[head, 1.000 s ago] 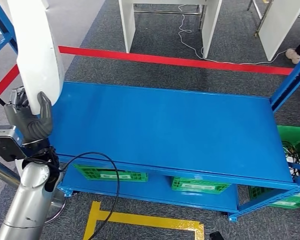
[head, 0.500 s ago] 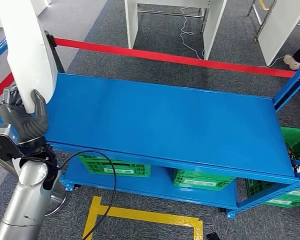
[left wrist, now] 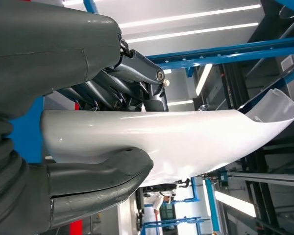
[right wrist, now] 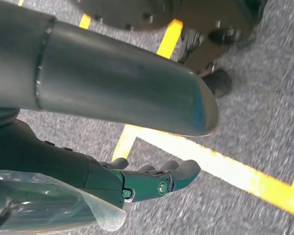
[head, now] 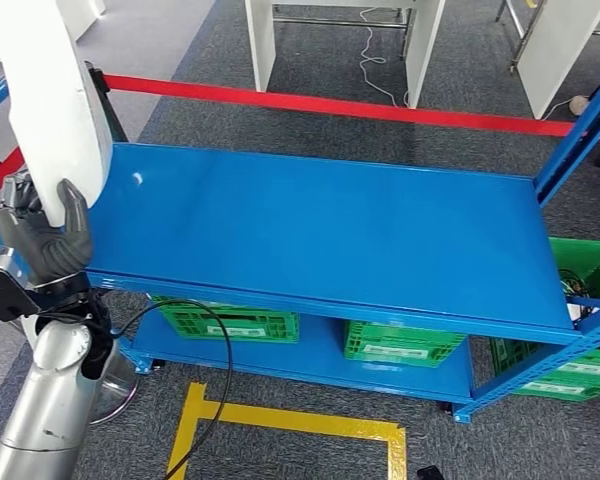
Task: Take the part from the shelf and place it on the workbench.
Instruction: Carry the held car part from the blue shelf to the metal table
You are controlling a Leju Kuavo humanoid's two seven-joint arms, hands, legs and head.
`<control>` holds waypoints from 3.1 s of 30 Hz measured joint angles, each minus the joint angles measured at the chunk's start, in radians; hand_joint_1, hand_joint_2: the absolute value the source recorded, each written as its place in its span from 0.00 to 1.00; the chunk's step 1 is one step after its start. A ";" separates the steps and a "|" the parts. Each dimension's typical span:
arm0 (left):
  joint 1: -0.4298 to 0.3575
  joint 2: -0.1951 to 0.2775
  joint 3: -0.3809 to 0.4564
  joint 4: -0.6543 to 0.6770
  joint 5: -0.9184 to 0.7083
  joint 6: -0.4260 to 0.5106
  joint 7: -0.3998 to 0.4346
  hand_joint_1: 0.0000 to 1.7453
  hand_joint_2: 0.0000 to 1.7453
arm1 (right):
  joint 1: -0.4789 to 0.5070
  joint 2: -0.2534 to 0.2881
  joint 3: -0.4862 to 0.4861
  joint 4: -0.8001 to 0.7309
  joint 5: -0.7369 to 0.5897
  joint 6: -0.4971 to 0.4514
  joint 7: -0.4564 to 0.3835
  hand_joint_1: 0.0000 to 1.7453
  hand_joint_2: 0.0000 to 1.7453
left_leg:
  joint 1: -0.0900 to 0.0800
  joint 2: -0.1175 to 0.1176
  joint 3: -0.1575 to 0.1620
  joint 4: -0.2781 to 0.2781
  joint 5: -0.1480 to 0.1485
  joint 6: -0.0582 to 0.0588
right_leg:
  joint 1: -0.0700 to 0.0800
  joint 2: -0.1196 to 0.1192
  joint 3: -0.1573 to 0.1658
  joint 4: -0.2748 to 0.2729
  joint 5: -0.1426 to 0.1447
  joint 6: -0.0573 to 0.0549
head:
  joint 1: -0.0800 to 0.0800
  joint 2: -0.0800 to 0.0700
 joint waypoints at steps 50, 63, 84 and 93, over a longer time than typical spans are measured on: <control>-0.020 0.022 0.020 -0.008 0.008 0.006 0.000 1.00 1.00 | -0.014 0.008 -0.042 0.000 -0.014 -0.011 0.019 0.00 0.00 | 0.009 0.003 0.070 -0.090 0.027 0.036 | 0.004 0.003 -0.155 0.278 -0.131 0.048 | 0.004 0.000; -0.019 0.026 0.020 -0.011 0.008 0.007 0.000 1.00 1.00 | -0.016 0.010 -0.043 0.000 -0.012 -0.011 0.018 0.00 0.00 | 0.007 0.001 -0.021 0.070 -0.052 -0.016 | 0.002 0.001 -0.001 -0.003 -0.003 -0.006 | -0.002 0.000; -0.018 0.023 0.019 -0.018 0.008 0.011 0.003 1.00 1.00 | -0.016 0.013 -0.047 0.000 -0.010 -0.011 0.016 0.00 0.00 | 0.001 0.004 0.048 -0.091 0.048 0.037 | 0.012 0.002 -0.067 0.155 -0.067 0.042 | 0.006 0.000; -0.027 0.025 0.019 -0.018 0.008 0.021 0.006 1.00 1.00 | -0.020 0.013 -0.047 0.000 -0.002 -0.012 0.011 0.00 0.00 | -0.001 0.003 -0.013 0.019 -0.012 -0.010 | 0.007 0.000 0.011 -0.017 -0.002 -0.008 | -0.001 0.000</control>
